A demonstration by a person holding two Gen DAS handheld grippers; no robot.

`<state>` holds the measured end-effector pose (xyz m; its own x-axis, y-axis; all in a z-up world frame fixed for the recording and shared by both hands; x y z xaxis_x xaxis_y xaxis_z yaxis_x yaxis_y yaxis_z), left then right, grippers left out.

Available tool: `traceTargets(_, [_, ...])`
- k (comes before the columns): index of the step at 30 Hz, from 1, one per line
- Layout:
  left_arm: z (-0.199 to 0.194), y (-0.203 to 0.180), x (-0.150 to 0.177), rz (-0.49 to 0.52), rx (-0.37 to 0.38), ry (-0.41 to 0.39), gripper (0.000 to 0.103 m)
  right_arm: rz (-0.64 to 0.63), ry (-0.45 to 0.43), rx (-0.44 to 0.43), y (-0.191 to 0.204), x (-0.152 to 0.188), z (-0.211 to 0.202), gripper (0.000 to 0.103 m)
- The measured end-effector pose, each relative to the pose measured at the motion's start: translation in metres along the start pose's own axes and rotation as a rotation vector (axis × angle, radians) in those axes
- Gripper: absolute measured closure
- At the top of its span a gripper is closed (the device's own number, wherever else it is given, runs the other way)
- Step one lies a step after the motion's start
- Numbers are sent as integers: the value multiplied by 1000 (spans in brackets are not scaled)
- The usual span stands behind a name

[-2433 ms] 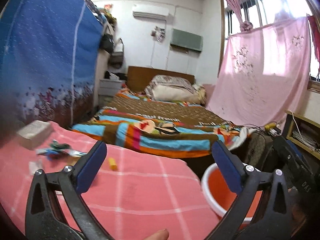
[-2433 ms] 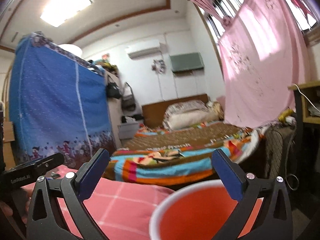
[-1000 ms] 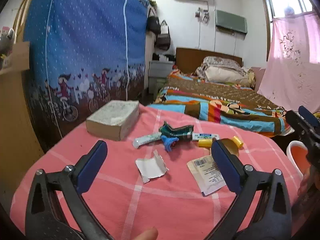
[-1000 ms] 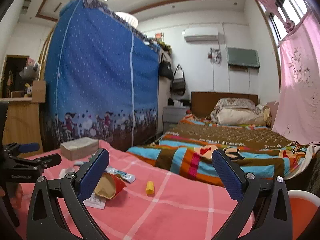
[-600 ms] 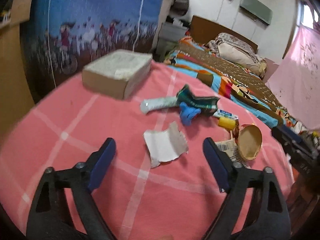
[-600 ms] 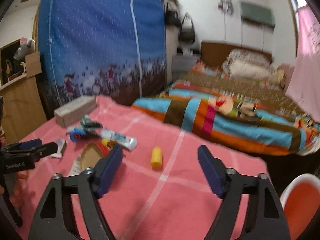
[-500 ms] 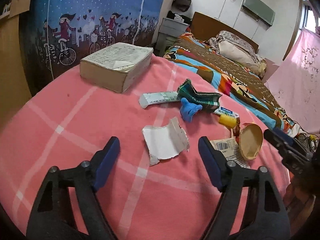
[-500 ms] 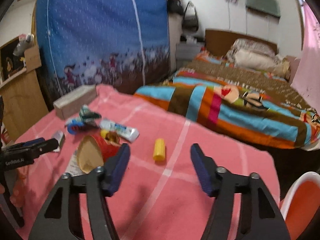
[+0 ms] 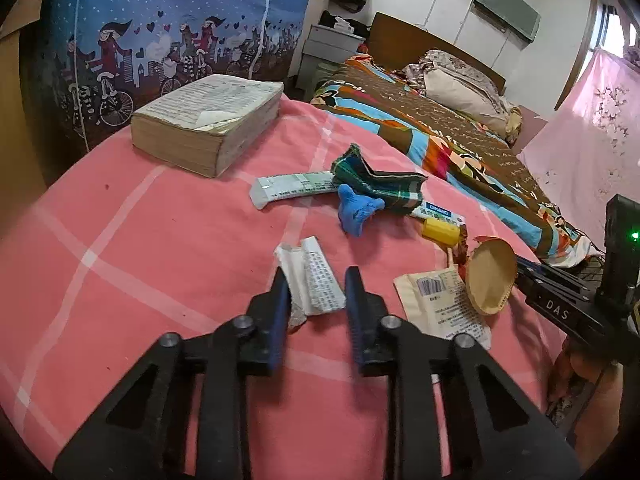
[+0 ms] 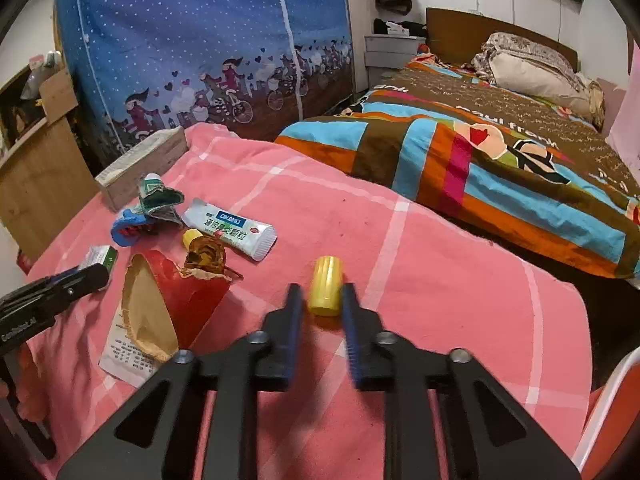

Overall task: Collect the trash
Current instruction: 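Grasp the white paper scrap with the left gripper while the right grasps the yellow cap, then carry both items over the orange bucket and open both grippers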

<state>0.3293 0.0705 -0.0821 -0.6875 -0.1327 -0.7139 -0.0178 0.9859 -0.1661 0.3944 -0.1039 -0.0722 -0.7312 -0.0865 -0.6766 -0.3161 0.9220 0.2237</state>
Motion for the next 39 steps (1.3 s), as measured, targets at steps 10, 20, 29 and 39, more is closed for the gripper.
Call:
traceTargets(10, [-24,-35,-8,144,38,-112,95,-19,-105,-37,9,-6,-25,89])
traceTargets(20, [-43,-54,-14,216,74,-210,96,-100,-287,-40,24,-4,-70,89])
traceTargets(29, [-87,-96,-20,268,125,-414,96,-92,-488,-72,20,1,-123,89])
traceTargets(39, [-121,-154,-36,337,198,-552,96,-58,-684,-32,-11,-1,-190,89])
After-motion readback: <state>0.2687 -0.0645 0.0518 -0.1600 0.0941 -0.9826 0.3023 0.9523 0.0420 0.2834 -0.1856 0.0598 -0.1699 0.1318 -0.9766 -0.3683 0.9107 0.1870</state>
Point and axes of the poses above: each gripper's, at about its wrist camera, not at the fingertips, and z roughly the way its jaws point, y to its left, x to its underside, the point moved 10 cm from there along z, roughly the way its jaws point, and after that the axes turned 9 degrees about z, right-handed, at the moved point
